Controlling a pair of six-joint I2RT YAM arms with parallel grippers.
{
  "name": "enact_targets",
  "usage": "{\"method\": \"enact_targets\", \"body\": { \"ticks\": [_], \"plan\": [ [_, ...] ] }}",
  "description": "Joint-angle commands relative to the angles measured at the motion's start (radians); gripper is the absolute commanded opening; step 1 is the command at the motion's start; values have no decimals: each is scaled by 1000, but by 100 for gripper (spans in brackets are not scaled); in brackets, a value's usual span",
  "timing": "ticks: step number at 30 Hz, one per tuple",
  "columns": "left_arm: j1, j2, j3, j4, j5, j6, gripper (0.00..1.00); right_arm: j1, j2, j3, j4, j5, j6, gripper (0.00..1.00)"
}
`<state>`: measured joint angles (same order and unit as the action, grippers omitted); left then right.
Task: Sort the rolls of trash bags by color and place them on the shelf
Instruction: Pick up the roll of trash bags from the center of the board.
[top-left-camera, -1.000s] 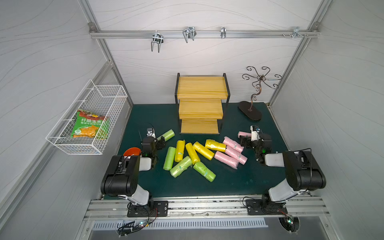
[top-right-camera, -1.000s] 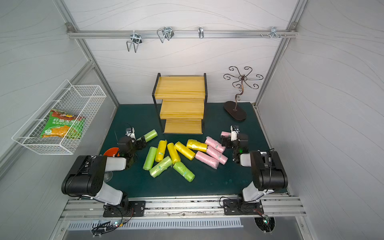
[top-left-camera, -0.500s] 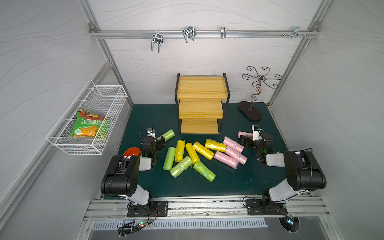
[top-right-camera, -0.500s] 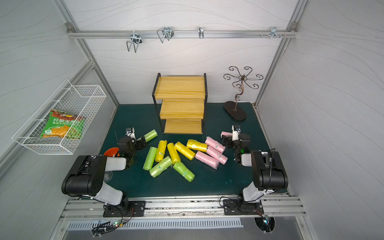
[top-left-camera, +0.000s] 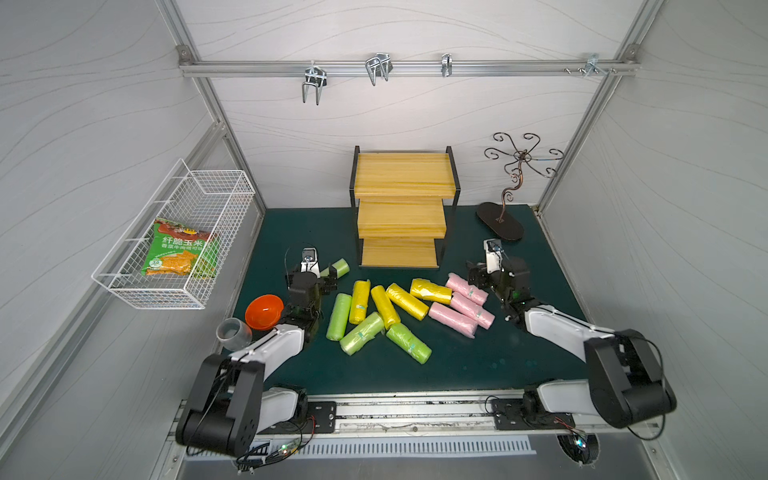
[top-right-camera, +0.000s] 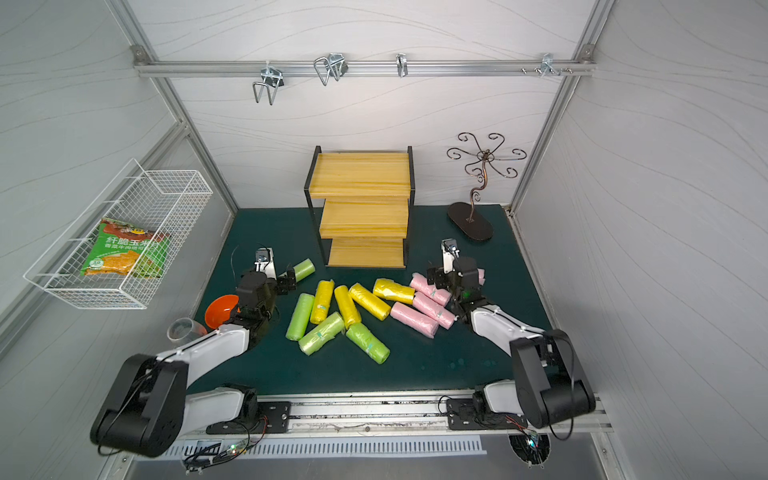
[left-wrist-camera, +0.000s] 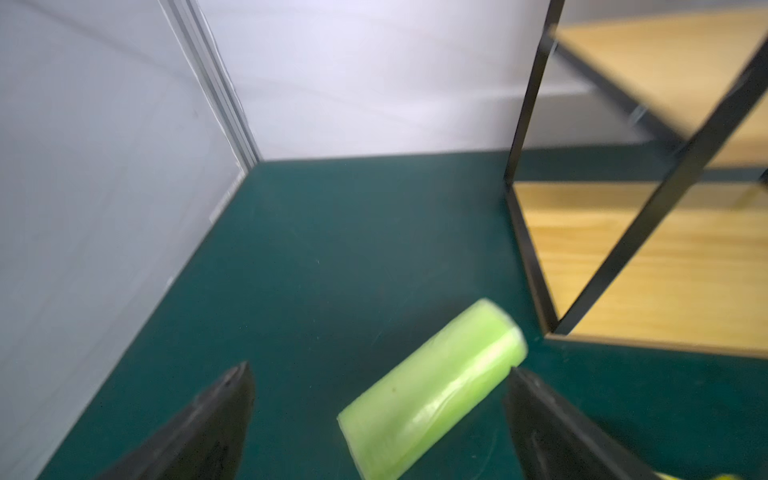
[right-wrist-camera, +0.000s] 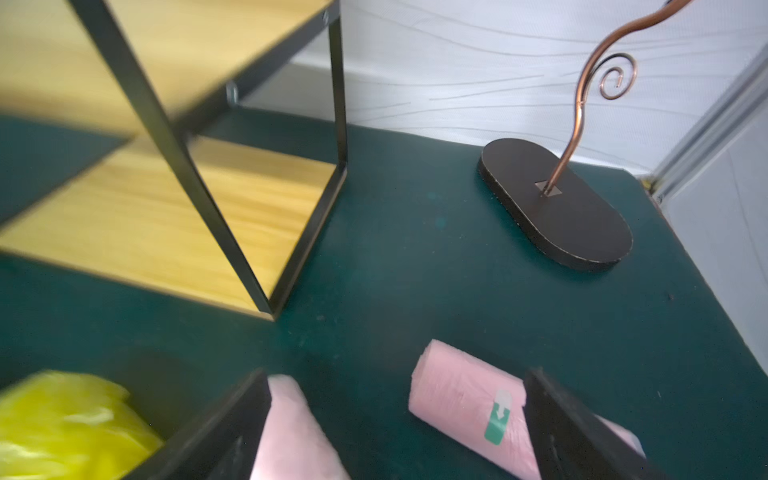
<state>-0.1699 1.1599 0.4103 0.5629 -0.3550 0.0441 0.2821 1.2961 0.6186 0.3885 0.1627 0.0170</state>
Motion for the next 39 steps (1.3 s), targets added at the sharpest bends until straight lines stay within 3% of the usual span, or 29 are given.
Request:
{"method": "enact_targets", "body": {
  "ticks": [1, 3, 5, 8, 11, 14, 20, 23, 27, 30, 39],
  "plan": [
    [-5, -127, 115, -237, -165, -90, 99, -121, -22, 215, -497, -132, 268, 99],
    [-5, -189, 202, -435, -149, -157, 99, -175, 35, 370, -702, -312, 236, 99],
    [-5, -227, 282, -597, -105, -186, 99, -171, 92, 516, -888, -336, 150, 99],
    [-5, -268, 359, -764, -39, -222, 91, -154, 184, 714, -1133, -246, 119, 99],
    [-5, -298, 395, -867, 29, -257, 87, -173, 289, 863, -1306, -290, 160, 99],
    [-5, -325, 413, -934, 77, -281, 86, -182, 386, 973, -1454, -233, 163, 97],
    [-6, -416, 408, -1002, 127, -348, 86, -186, 438, 1070, -1539, -75, -41, 93],
    [-6, -478, 372, -991, 159, -388, 87, -211, 459, 1095, -1538, -172, -126, 89],
    [-44, -517, 342, -982, 139, -405, 89, -183, 496, 1155, -1584, -128, -306, 92],
    [-71, -518, 344, -997, 121, -402, 89, -115, 537, 1139, -1584, -21, -499, 98],
    [-123, -586, 320, -1001, 31, -401, 95, -112, 678, 1161, -1584, -58, -571, 93]
  ]
}}
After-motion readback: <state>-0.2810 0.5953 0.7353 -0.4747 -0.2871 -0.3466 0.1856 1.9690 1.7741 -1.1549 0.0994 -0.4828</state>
